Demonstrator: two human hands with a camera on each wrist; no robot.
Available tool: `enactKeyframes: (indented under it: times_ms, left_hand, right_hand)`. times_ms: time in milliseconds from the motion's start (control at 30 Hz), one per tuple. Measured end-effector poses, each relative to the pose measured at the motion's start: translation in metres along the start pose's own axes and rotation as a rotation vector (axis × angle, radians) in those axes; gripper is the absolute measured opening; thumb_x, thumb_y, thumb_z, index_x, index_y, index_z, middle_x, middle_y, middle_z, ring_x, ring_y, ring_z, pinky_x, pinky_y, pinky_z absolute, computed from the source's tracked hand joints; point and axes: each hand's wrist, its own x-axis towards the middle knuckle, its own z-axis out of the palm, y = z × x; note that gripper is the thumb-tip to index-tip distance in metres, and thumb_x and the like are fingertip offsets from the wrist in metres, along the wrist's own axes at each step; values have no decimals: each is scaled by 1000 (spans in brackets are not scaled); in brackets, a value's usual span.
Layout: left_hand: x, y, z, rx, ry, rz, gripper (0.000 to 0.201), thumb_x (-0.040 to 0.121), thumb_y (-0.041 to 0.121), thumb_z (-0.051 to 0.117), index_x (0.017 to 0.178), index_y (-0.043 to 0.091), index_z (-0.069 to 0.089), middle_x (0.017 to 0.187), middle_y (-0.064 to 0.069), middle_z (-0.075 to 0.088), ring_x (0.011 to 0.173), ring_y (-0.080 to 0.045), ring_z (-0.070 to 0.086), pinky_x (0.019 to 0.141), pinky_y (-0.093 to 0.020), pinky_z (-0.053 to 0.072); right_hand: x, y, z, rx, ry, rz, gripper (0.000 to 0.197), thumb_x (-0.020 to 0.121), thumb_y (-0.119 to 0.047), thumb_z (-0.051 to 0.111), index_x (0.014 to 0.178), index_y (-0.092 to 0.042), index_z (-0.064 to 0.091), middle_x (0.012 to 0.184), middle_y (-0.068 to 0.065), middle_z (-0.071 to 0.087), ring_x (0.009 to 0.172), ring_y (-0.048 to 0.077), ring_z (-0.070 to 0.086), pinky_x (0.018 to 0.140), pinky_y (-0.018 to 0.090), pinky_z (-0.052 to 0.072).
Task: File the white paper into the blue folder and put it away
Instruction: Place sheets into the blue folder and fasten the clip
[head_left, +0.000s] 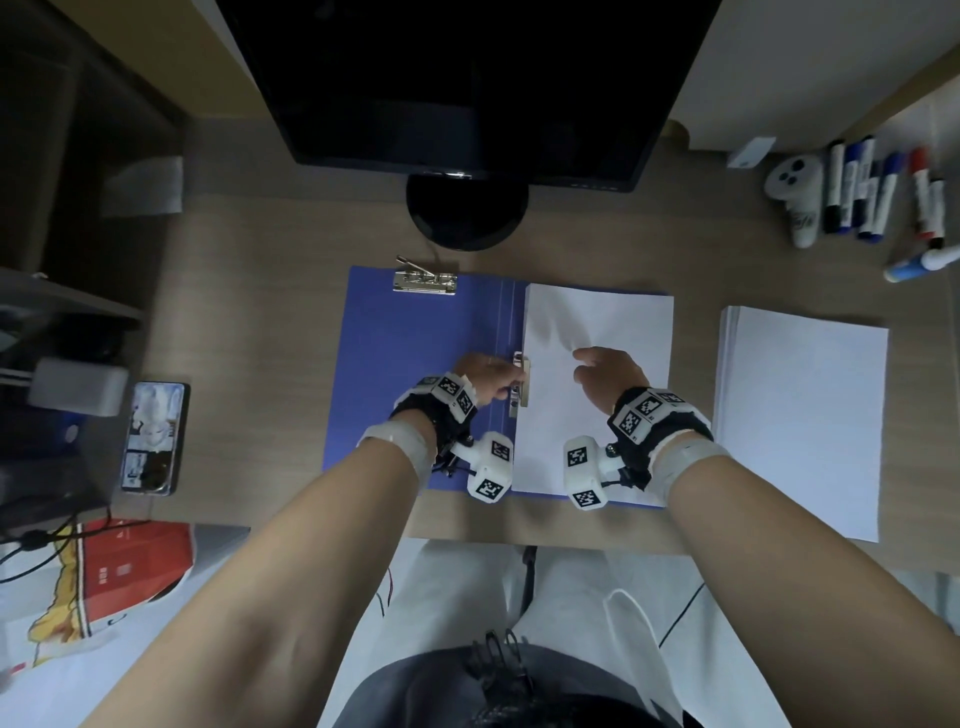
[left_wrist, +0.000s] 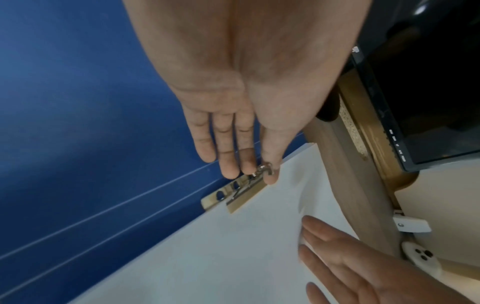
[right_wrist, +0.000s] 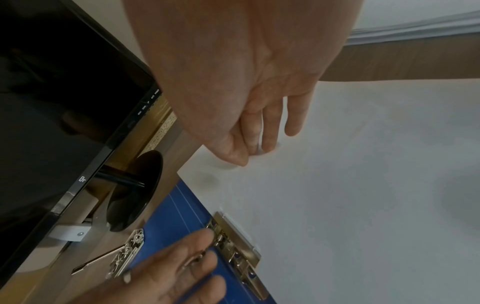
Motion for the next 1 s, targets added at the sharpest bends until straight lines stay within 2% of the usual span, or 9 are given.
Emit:
enactKeyframes:
  times_ms: [67,233,333,433,500,633,733,800,1000]
  left_hand:
    - [-4,-12,1,-31,7,35,33,90,25,64,116,6,69,77,4,66,65,-6,61,55,-16,48]
    - [-14,-20,0,-126,68,21,35,84,13,71,117,6,63,65,5,66,49,0,61,42,-11,45]
    - [-17,-17,-3,-74,19,-48,23,80,18,76,99,16,64,80,-3,68,69,-9,65,57,-17,52]
    - [-15,-23,-3,9,34,-112,24,70,27,83,80,20,63,79,-5,70,70,-14,65,68,-28,55]
    - [-14,-27,1,63,60,-118,28,64,34,86,74,22,63,79,-7,72,72,-16,69,73,-28,56]
    - [-17,-27,9,262,90,-91,29,66,41,83,77,20,66,105,-7,73,101,-25,68,98,-35,52]
    - [-20,-22,13,363,97,-85,35,72,39,79,93,13,69,100,-7,69,95,-25,63,84,-27,48]
    - [-20,-19,16,416,115,-92,33,71,39,80,87,15,63,91,-3,63,87,-21,59,77,-25,43]
    - [-15,-15,19,464,161,-120,46,59,38,88,87,11,64,99,-8,72,99,-25,68,87,-34,55]
  right_hand:
    - [0,-1,-1,13,-3,6,47,92,-22,48,139,-27,54,144,1,53,128,26,52,101,33,41]
    - [-2,0,-1,41,-26,11,46,90,-24,52,136,-29,56,141,0,56,126,26,54,102,33,43]
    - [-3,0,1,29,-23,7,46,90,-24,52,135,-30,57,140,0,57,124,25,55,100,32,43]
    - [-3,0,1,35,-29,5,45,89,-23,53,134,-30,57,140,0,57,125,25,55,102,33,43]
    - [-3,0,2,39,-34,0,45,89,-23,52,134,-29,58,140,-1,57,125,25,55,103,33,43]
    - [-4,2,3,30,-31,-5,45,89,-24,52,134,-31,57,141,-2,56,125,24,56,102,33,43]
    - [-4,3,2,39,-31,-5,45,89,-24,51,133,-31,58,140,-2,57,125,24,56,102,33,44]
    - [-4,3,1,40,-40,-9,46,88,-24,51,133,-31,57,140,-2,57,124,24,56,102,33,44]
    - [-3,3,0,3,-45,-31,45,89,-24,50,133,-31,57,142,-2,55,126,23,55,99,32,43]
